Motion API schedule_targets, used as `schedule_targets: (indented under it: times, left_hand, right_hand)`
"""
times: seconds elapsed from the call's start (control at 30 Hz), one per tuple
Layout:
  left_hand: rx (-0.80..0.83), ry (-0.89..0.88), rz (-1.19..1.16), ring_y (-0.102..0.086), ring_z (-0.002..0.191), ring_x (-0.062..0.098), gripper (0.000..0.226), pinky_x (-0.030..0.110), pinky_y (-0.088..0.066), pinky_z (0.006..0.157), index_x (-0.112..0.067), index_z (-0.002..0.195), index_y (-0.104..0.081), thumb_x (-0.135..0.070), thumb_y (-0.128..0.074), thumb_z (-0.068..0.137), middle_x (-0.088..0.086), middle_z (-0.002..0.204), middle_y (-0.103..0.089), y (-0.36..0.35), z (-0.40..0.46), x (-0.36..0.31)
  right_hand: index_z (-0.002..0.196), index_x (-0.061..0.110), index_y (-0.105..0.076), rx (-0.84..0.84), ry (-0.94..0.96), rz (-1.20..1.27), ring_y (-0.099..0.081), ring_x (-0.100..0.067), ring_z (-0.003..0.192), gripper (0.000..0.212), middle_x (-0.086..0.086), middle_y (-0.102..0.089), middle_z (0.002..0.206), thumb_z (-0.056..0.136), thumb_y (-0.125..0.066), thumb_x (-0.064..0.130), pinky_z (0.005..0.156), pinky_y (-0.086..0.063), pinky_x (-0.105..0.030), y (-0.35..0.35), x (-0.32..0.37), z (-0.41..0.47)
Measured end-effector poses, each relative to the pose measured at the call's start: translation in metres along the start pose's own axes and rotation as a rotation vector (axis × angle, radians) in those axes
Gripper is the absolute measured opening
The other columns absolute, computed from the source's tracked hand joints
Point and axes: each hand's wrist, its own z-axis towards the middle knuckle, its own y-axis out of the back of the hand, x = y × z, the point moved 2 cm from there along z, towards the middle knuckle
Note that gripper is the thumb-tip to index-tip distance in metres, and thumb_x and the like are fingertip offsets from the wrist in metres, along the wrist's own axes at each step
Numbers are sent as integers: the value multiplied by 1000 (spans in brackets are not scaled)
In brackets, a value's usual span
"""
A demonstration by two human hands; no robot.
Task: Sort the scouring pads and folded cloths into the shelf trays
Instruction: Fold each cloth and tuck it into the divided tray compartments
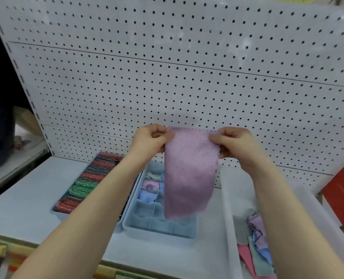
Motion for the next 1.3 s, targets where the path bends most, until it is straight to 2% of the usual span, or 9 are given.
schedule_targets:
  times: [0.1,0.33,0.53,0.67,0.73,0.87,0.97,1.13,1.3]
  left_hand:
    - [-132,32,180,-70,88,34,7,48,-58,83,-14,83,-66,-18,-70,87,8,84,-73,-17,-3,13]
    - [-212,-153,300,-63,67,4,24,33,-52,69,-32,80,-56,-55,-63,83,-18,74,-72,-42,-30,-3]
    - [-102,-180,253,-68,75,-5,19,16,-50,69,-30,86,-57,-38,-73,81,-22,77,-73,-48,-29,-11]
    - [-87,-195,237,-68,73,-1,20,12,-49,67,-31,87,-55,-33,-74,83,-21,75,-73,-44,-30,-14]
    - [-79,-172,180,-70,78,12,18,24,-54,75,-29,93,-54,-24,-71,87,-14,79,-75,-38,-28,-18]
    - [24,-120,-20,-72,82,25,24,43,-58,78,-17,103,-51,-6,-67,89,7,88,-76,-31,-26,-32]
    - [7,-125,-74,-70,76,22,25,37,-58,71,-17,103,-51,-4,-66,89,9,85,-74,-24,-20,-40]
    - [40,159,-102,-72,91,23,37,34,-60,81,-7,123,-53,-24,-65,93,15,107,-71,-18,-19,-14]
    - [113,334,47,-65,68,17,12,19,-54,57,-6,95,-68,-9,-74,85,14,90,-71,-29,-39,41]
  right_hand:
    - [73,11,-66,-217,-12,-248,-64,-16,49,6,-8,-68,64,78,-67,13,56,-59,-33,-16,-6,5]
    - [69,18,-73,-184,152,-44,-69,-10,60,17,1,-72,65,77,-69,32,50,-46,-20,-41,13,-11]
    - [70,23,-78,-171,202,15,-39,-2,48,16,3,-65,58,81,-68,28,48,-33,-13,-48,22,-19]
    - [73,22,-78,-155,226,47,-44,-1,51,22,9,-61,58,85,-67,37,50,-35,-11,-45,21,-21]
    - [80,24,-77,-222,223,138,-55,0,61,22,10,-68,70,81,-67,44,57,-42,-13,-35,12,-19]
    - [107,19,-70,105,106,189,-68,-13,97,29,1,-74,105,85,-71,38,86,-54,-31,-35,-23,-20]
    - [100,8,-76,238,67,275,-71,-17,89,27,-9,-76,100,80,-77,27,80,-56,-28,-50,-42,-26]
    - [89,9,-78,61,-6,388,-72,-20,75,18,-13,-77,89,78,-81,22,66,-57,-27,-58,-49,-26]
    - [92,-3,-72,-65,-112,224,-66,-26,73,21,-26,-71,87,84,-76,17,69,-51,-40,-61,-63,-29]
